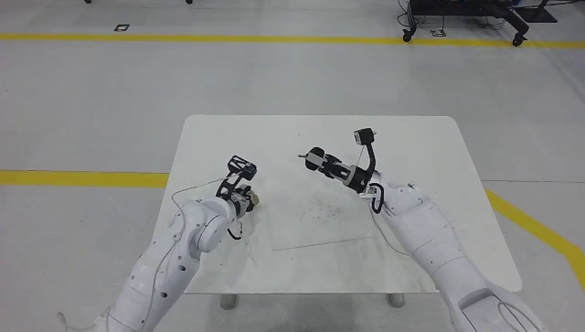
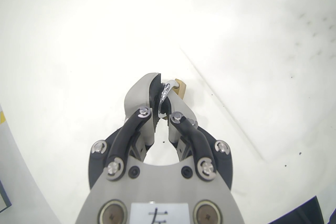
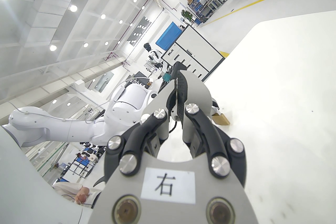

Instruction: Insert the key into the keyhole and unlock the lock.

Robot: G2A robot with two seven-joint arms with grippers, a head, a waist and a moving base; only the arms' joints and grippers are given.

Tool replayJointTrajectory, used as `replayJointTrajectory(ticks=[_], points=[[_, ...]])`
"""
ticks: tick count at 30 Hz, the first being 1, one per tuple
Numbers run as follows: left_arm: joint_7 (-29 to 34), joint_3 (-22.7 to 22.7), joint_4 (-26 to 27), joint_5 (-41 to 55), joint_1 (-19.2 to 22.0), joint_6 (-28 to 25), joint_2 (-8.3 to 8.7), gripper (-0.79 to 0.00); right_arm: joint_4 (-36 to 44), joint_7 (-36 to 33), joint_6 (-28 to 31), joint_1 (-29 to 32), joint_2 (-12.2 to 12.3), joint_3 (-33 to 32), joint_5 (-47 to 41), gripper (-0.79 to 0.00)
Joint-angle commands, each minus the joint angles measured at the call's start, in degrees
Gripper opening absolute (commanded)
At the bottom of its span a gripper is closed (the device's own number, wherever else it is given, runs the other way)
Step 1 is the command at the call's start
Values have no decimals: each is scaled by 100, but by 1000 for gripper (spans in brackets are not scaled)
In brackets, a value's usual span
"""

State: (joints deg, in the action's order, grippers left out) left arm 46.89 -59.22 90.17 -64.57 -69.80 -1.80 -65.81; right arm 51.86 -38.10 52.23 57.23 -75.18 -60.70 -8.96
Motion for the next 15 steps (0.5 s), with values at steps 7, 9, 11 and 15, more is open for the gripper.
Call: replayJointTrajectory(ticks=[7,9,11,15], points=[[324,-430,246,1419,-121,-906,49,-785,0,0,0,0,0,0,0,-785],[324,-430,246,1419,-121,-906,49,-785,0,0,0,0,0,0,0,-785],[324,-430,246,1419,-121,-906,49,-785,0,0,0,0,0,0,0,-785],[36,-575,-101,2290,-48,-777,0,-785,75,95,-132,39,2,2,97,-785]])
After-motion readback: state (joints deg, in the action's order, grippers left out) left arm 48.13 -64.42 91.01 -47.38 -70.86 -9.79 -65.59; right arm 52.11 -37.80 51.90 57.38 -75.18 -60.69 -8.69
